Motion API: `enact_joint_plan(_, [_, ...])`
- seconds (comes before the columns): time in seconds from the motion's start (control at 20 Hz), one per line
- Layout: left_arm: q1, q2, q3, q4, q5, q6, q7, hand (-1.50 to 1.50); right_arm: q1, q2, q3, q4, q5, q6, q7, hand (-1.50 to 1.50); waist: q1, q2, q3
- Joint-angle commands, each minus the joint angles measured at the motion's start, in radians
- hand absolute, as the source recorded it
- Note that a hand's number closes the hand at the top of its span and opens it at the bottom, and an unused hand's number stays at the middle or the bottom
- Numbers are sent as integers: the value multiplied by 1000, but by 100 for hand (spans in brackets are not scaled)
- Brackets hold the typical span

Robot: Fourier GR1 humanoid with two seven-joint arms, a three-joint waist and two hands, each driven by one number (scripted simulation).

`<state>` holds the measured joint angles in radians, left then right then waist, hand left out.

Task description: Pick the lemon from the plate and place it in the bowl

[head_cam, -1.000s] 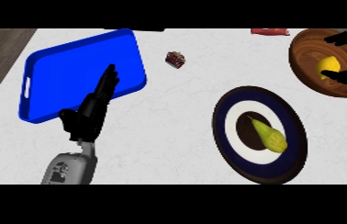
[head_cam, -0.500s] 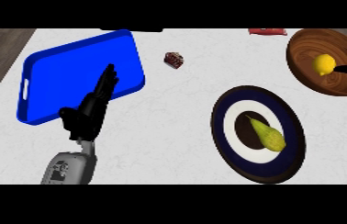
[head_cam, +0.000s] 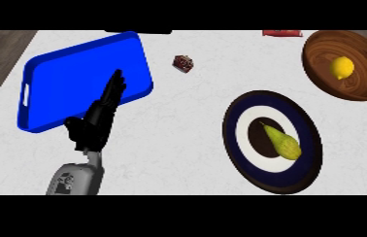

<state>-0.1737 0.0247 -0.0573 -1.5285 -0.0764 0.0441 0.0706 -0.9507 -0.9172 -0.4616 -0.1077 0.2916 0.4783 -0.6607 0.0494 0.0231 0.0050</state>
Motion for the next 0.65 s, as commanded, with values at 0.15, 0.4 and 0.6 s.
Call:
enact_joint_plan(0.15, [-1,20,20,-31,27,-22,27,0,68,-59,-28,0,-38,219,-54,-150,2,1,3])
enact_joint_plan(0.4, [1,8,9,-28,10,-4,31,0,137,-37,-20,-43,-41,253,-103,-150,-5,-2,3])
enact_joint_plan(0.6, [4,20,28,-31,28,-15,27,0,187,-41,-21,-56,-51,267,-116,-150,-6,-1,4])
